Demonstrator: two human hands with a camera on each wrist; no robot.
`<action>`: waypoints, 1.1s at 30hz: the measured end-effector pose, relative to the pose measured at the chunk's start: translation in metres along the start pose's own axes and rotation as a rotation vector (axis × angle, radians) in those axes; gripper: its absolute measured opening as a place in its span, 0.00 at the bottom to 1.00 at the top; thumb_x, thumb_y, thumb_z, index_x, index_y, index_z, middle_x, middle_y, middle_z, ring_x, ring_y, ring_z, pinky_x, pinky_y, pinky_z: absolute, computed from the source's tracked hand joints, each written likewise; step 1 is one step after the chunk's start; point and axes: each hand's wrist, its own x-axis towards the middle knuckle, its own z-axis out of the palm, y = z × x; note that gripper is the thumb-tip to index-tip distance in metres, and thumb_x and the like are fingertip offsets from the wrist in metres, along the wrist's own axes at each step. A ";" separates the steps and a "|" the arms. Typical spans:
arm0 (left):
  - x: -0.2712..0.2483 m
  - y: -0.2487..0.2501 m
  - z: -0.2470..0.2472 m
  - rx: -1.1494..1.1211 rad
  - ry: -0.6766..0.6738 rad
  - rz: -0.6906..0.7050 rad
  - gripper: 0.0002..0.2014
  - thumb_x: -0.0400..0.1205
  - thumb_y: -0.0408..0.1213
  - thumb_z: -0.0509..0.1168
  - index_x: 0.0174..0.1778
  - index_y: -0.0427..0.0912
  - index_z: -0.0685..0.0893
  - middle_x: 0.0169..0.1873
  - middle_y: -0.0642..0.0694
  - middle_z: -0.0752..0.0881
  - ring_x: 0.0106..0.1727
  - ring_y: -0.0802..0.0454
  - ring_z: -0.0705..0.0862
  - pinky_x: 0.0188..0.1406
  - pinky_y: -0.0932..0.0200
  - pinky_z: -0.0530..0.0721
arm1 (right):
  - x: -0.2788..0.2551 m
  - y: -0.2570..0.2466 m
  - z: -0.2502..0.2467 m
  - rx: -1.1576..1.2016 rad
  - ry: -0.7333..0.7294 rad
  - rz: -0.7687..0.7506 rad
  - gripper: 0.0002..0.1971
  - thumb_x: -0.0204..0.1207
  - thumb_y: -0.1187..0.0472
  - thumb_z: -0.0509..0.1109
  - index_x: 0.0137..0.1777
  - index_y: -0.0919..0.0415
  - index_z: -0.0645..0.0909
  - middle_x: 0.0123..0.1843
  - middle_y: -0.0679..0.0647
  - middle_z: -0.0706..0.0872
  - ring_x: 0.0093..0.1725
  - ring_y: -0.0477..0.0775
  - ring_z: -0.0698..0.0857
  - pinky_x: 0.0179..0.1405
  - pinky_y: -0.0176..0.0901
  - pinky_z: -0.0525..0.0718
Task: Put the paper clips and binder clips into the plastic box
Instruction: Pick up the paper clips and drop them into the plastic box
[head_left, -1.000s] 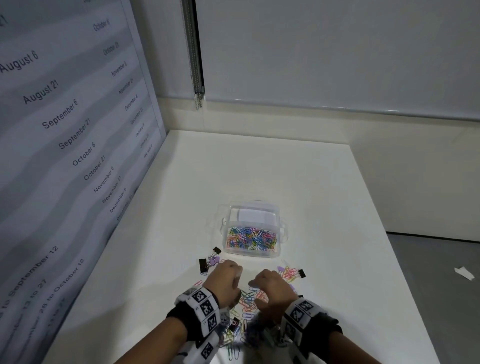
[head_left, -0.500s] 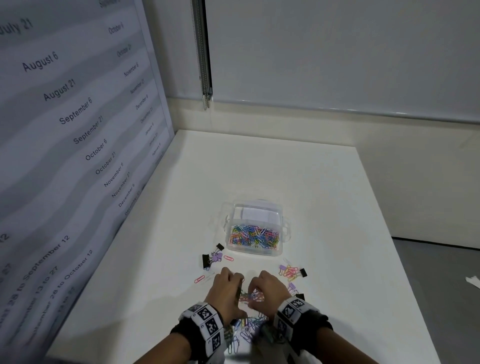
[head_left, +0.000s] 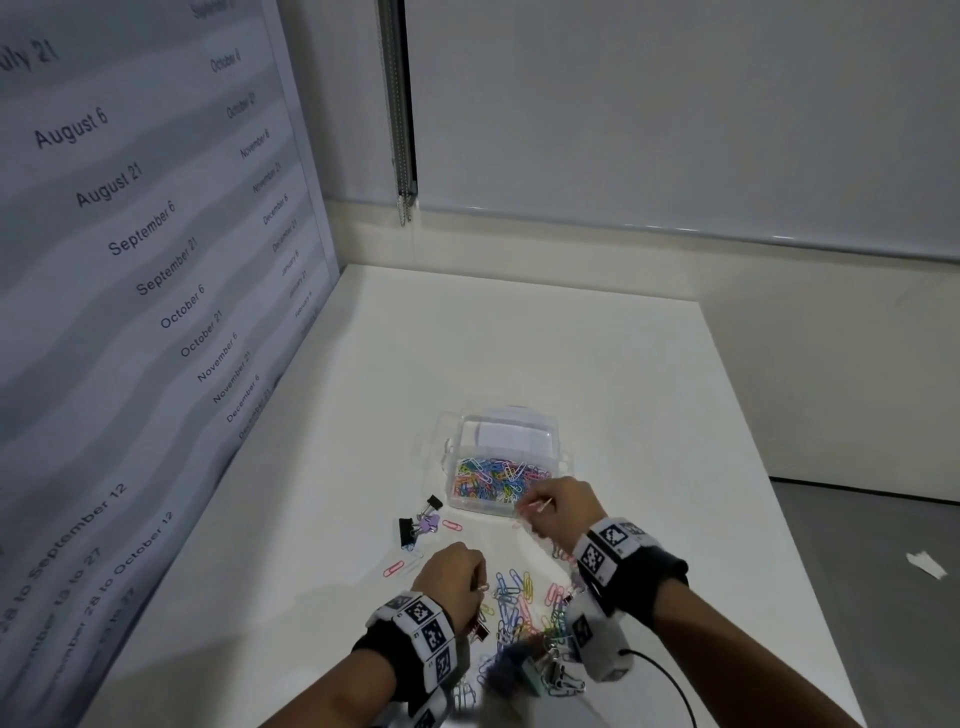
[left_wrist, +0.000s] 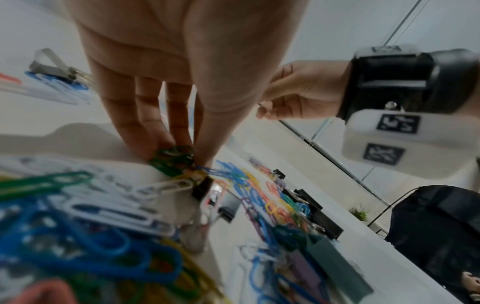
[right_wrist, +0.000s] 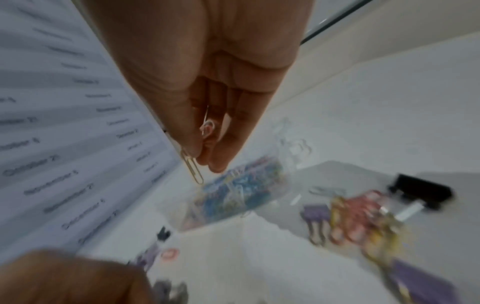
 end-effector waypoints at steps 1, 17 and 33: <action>0.001 -0.002 -0.001 -0.005 -0.008 0.002 0.07 0.76 0.31 0.64 0.36 0.48 0.79 0.54 0.43 0.83 0.56 0.46 0.81 0.49 0.61 0.74 | 0.006 -0.003 -0.003 0.017 0.039 0.008 0.09 0.74 0.67 0.66 0.48 0.62 0.87 0.47 0.57 0.91 0.32 0.47 0.82 0.32 0.26 0.80; 0.016 -0.013 -0.040 -0.733 -0.063 -0.058 0.11 0.79 0.26 0.65 0.34 0.44 0.81 0.31 0.49 0.81 0.22 0.64 0.82 0.26 0.71 0.82 | -0.026 0.021 0.075 -0.375 -0.298 -0.023 0.33 0.59 0.51 0.79 0.63 0.49 0.69 0.58 0.61 0.72 0.48 0.59 0.77 0.43 0.41 0.75; 0.058 0.010 -0.076 -1.472 -0.068 -0.265 0.14 0.85 0.24 0.51 0.61 0.23 0.77 0.51 0.33 0.85 0.54 0.42 0.83 0.60 0.56 0.85 | -0.007 0.000 0.027 0.000 0.004 0.158 0.12 0.69 0.71 0.65 0.41 0.62 0.89 0.44 0.57 0.92 0.41 0.51 0.86 0.34 0.27 0.74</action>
